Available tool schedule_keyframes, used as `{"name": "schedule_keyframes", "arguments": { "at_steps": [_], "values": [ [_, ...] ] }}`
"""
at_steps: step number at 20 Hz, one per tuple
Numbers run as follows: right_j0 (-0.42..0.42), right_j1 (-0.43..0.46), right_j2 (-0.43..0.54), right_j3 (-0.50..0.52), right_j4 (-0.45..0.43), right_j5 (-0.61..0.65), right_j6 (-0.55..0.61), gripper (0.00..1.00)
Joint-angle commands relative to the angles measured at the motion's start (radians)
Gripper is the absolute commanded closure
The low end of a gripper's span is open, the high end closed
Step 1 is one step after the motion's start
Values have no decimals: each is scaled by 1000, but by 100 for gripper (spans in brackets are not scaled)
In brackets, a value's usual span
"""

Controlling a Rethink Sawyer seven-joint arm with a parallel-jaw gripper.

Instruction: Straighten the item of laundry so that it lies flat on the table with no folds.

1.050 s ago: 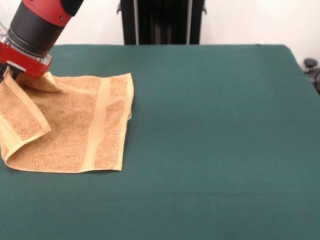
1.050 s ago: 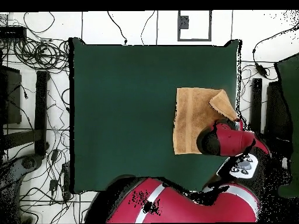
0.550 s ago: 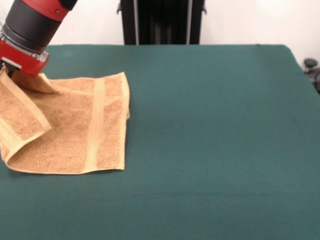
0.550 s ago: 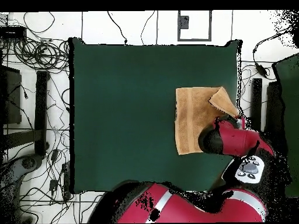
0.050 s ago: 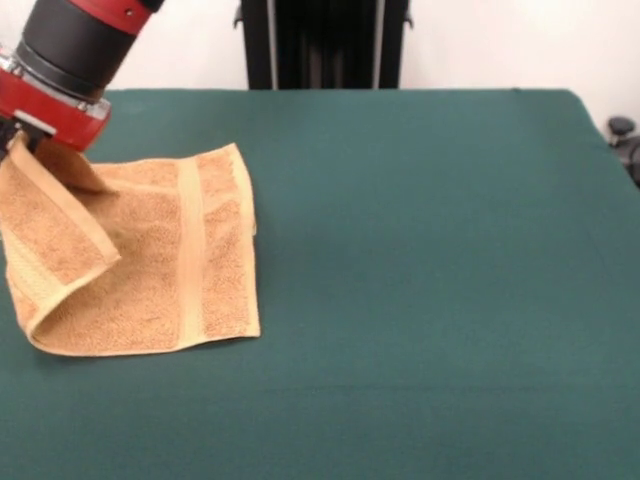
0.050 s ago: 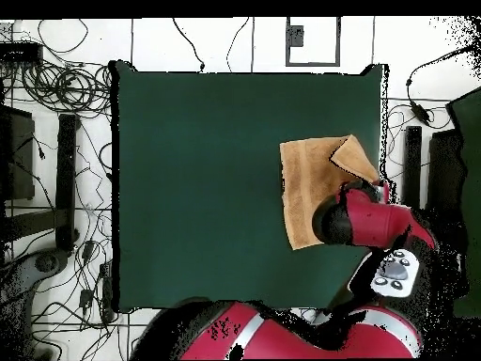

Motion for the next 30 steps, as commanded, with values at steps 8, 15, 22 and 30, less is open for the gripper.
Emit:
{"name": "schedule_keyframes", "arguments": {
  "at_steps": [8, 15, 22, 30],
  "values": [
    [50, -21, 103, 66, 69, 237, 111, 100],
    [44, -32, 102, 26, 46, 306, 70, 100],
    [47, -50, 107, 23, 46, 370, 66, 100],
    [55, -64, 107, 12, 47, 450, 56, 100]
  ]
}}
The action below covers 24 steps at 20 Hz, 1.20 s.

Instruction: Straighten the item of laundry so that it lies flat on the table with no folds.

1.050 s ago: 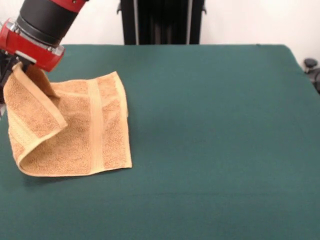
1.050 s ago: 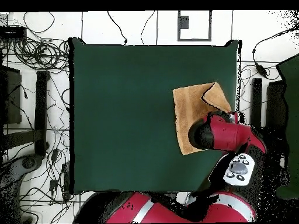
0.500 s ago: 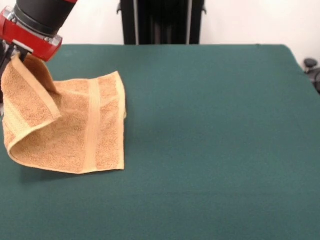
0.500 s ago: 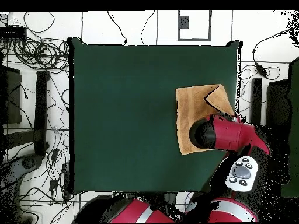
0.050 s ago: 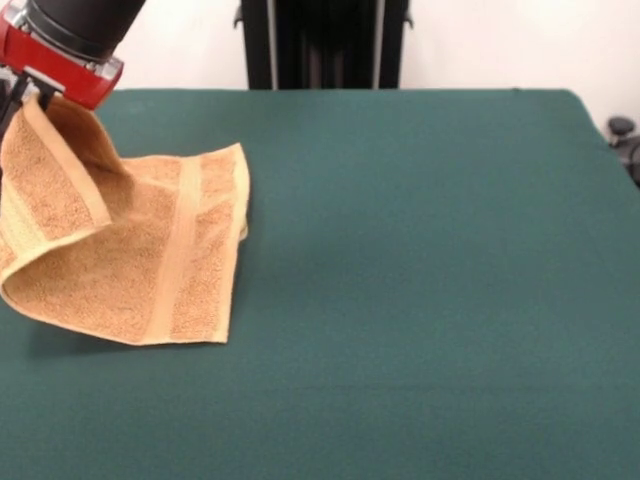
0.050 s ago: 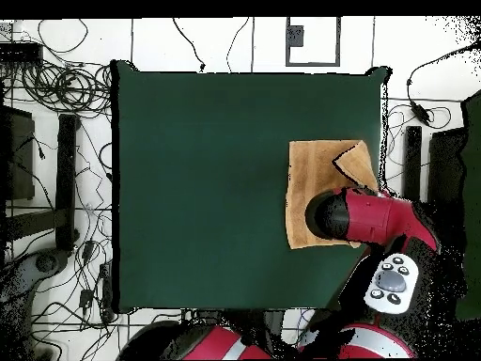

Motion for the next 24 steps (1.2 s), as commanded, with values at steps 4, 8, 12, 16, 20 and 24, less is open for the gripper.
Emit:
{"name": "schedule_keyframes", "arguments": {
  "at_steps": [4, 8, 12, 16, 20, 24],
  "values": [
    [34, 0, 108, -1, 33, 222, 42, 100],
    [42, -13, 105, -9, 32, 280, 37, 100],
    [53, -22, 100, -24, 29, 341, 34, 100],
    [57, -21, 102, -27, 23, 350, 47, 100],
    [57, -18, 103, -24, 16, 334, 63, 100],
    [58, -13, 101, -23, 13, 325, 74, 100]
  ]
}}
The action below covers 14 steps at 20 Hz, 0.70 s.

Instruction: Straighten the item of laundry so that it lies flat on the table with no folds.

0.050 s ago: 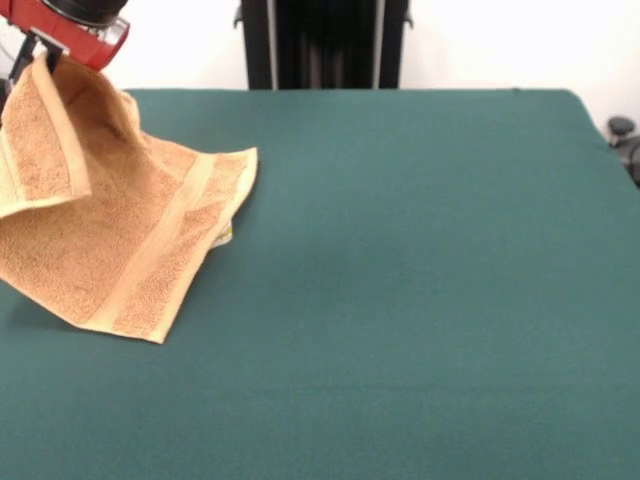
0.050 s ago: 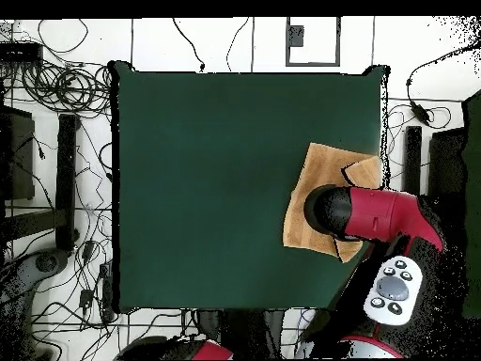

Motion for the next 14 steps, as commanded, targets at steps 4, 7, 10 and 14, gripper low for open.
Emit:
{"name": "schedule_keyframes", "arguments": {
  "at_steps": [4, 7, 10, 14],
  "values": [
    [46, 33, 98, 0, 12, 72, 84, 100],
    [47, 32, 97, 2, 13, 70, 85, 100],
    [48, 33, 96, -1, 13, 77, 82, 100],
    [53, 34, 93, -5, 15, 89, 84, 100]
  ]
}}
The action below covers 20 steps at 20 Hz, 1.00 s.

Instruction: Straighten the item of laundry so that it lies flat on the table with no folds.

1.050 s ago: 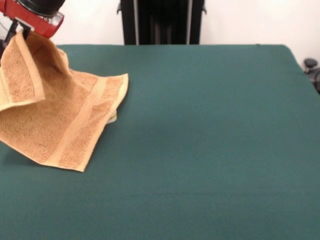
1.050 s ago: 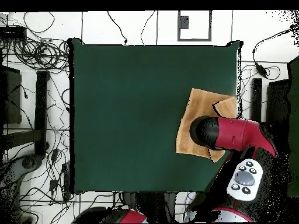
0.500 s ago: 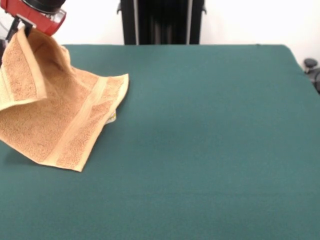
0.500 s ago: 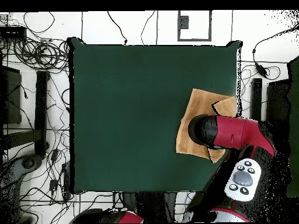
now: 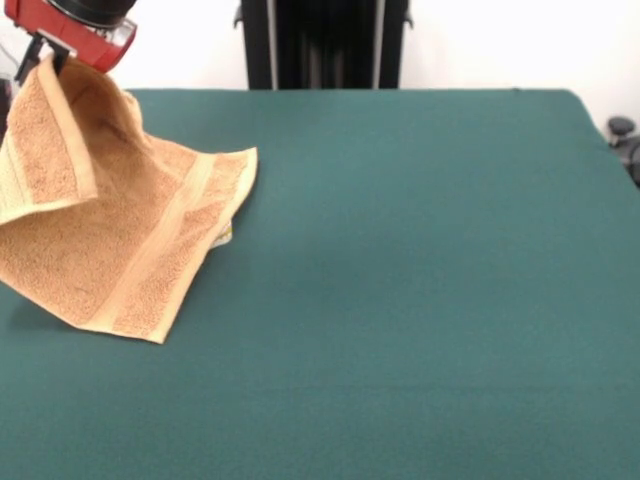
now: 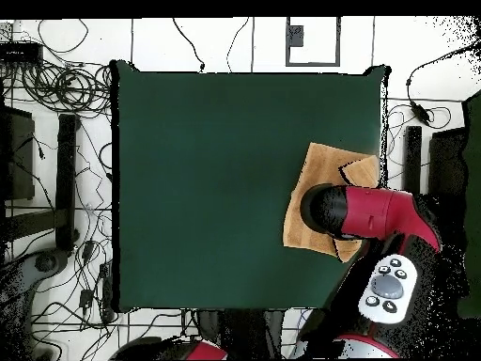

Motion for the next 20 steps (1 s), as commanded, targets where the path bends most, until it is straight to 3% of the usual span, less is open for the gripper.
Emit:
{"name": "schedule_keyframes", "arguments": {
  "at_steps": [1, 13, 20],
  "values": [
    [45, 34, 92, -5, 15, 92, 86, 100],
    [88, 57, 78, -1, 32, 95, 150, 100],
    [260, 138, -53, -30, 54, 146, 355, 100]
  ]
}}
